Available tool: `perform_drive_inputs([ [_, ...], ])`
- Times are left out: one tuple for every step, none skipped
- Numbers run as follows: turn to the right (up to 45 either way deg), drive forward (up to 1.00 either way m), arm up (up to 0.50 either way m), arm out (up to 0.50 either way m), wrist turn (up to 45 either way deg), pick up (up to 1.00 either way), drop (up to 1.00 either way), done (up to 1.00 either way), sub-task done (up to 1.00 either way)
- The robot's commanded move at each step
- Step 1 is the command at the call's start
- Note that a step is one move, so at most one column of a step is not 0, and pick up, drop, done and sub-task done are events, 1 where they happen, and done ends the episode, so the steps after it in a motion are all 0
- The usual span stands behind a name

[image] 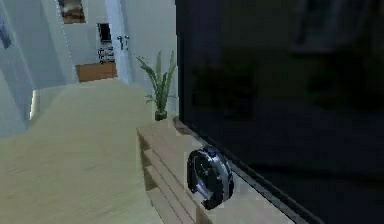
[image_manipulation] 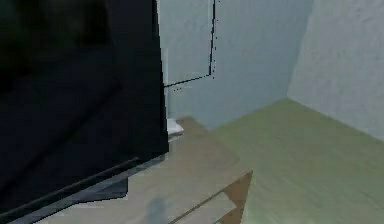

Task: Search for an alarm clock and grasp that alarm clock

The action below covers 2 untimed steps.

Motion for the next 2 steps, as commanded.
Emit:
perform_drive_inputs([
  [-45.0, 0.00, 0.00, 0.00, 0.0, 0.00, 0.00, 0.00, 0.00],
  [-33.0, 0.00, 0.00, 0.00, 0.0, 0.00, 0.00, 0.00, 0.00],
])
